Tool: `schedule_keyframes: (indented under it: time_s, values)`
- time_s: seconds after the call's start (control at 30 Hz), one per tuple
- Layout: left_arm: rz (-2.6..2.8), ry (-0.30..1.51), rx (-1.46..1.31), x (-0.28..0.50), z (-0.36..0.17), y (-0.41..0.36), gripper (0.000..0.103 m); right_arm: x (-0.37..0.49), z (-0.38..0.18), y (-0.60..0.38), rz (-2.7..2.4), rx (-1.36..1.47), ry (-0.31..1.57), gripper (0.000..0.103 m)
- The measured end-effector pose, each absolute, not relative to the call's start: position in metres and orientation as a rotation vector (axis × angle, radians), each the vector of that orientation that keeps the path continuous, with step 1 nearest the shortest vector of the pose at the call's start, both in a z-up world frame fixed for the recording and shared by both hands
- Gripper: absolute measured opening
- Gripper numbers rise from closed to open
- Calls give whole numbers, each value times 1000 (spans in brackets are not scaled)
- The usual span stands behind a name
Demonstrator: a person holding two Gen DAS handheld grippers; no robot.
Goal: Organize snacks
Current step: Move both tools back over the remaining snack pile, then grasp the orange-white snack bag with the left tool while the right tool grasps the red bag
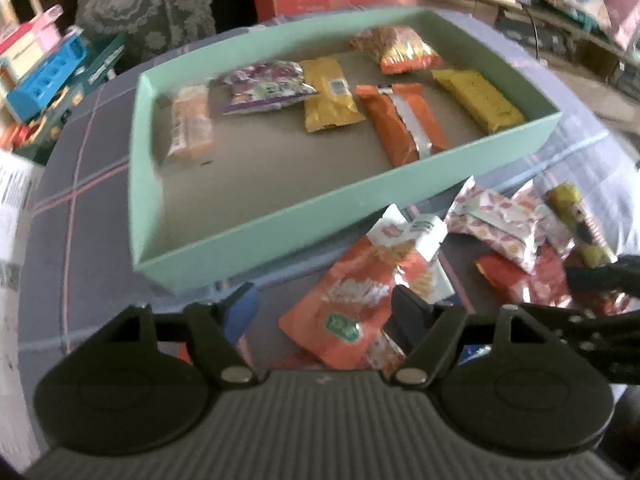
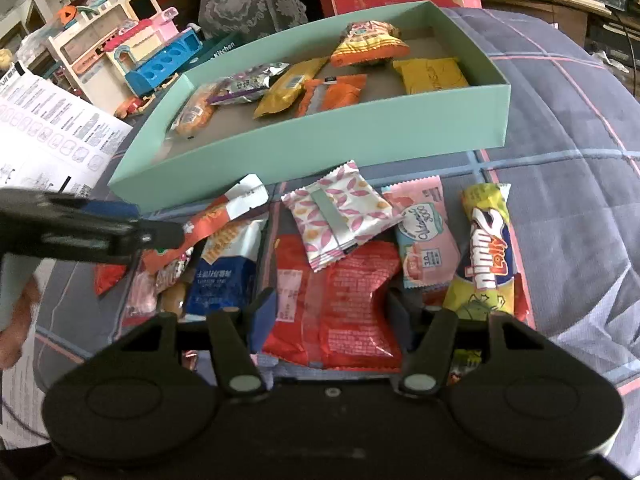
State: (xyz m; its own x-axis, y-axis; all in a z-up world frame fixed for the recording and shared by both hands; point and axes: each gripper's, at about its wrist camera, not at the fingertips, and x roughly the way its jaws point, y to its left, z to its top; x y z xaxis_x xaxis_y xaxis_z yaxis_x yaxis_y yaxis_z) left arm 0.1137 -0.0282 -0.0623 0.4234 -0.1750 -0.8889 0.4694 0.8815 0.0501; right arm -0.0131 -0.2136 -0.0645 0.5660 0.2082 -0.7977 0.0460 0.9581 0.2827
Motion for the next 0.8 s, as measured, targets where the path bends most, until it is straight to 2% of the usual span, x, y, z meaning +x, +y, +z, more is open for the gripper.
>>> schedule_keyframes:
  time_s: [0.23,0.27,0.33,0.37,0.4,0.67,0.8]
  values:
    - [-454,1048,356,118,-75,-53,76,-20,-65,-220,116,316,951,59]
    - [-466,1049,347,117,-75,-53,71,-21,-65,-219,117,306,949,59]
    - [-509,1052,315,115,-74,-53,51,-22,-65,-215,116,289,944,59]
    - [-524,1050,310,111,-72,-54,37,-23,-64,-213,116,278,941,59]
    - [-524,1046,317,107,-71,-56,30,-23,-64,-211,115,272,939,59]
    - [-463,1121,227,84,-66,-59,29,-24,-65,-213,119,280,935,59]
    - [-506,1111,304,78,-64,-62,33,-25,-65,-215,123,291,932,59]
